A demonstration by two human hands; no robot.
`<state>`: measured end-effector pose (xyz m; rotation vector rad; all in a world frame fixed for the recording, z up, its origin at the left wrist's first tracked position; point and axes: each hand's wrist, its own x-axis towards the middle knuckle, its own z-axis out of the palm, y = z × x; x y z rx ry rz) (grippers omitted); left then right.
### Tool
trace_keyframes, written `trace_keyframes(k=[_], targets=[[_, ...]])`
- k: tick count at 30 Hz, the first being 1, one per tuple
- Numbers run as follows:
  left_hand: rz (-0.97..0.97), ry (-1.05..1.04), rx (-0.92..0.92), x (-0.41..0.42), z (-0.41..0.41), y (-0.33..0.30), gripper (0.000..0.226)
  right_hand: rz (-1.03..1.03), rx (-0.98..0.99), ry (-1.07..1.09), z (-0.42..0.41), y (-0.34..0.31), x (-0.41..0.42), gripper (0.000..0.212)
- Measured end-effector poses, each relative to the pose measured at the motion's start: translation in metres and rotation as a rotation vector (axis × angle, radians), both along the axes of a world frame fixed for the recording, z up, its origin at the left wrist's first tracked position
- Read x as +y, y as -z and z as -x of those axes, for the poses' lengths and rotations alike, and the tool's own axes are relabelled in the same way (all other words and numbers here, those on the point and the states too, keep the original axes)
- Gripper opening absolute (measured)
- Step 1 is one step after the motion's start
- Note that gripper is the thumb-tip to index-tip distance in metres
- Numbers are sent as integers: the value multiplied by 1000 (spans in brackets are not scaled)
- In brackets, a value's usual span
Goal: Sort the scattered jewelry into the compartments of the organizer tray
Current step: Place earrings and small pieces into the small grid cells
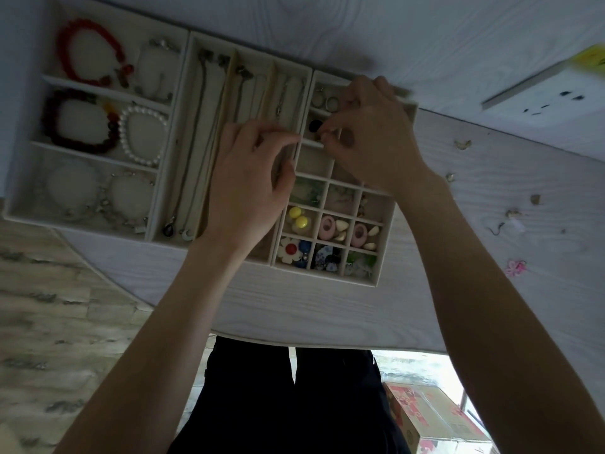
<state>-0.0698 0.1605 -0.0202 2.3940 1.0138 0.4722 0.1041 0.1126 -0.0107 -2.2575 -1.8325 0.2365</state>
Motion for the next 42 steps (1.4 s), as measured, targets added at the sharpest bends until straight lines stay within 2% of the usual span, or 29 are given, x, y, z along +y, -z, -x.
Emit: trace_keyframes(k=[5,9,13,16,20,27,29,35,40,42], targets=[[-2,2,1,0,-2,0,24,48,77,-13,-4,1,7,20],[-6,-3,1,2,-4,0,23,0,107,30,-3,5,6,20],[-17,-4,-3,1,-5,0,23,-42,269,132,2,6,1,31],[-25,-6,2,0,-6,-1,23,-72,440,201,7,0,-4,21],[-21,-10,0,0,-5,1,24,-137,562,291,11,-2,-8,17],[-12,-14,4,0,-5,1,25,-44,765,326,5,-3,-9,6],[-11,-16,-3,0,-5,1,25,-36,726,303,3,-2,-9,11],[4,-11,8,-1,-5,0,26,-28,412,163,3,-6,-4,17],[8,-10,13,0,-5,0,26,161,165,66,5,-6,3,23],[11,-10,14,0,-5,0,26,198,136,67,4,-8,6,24]])
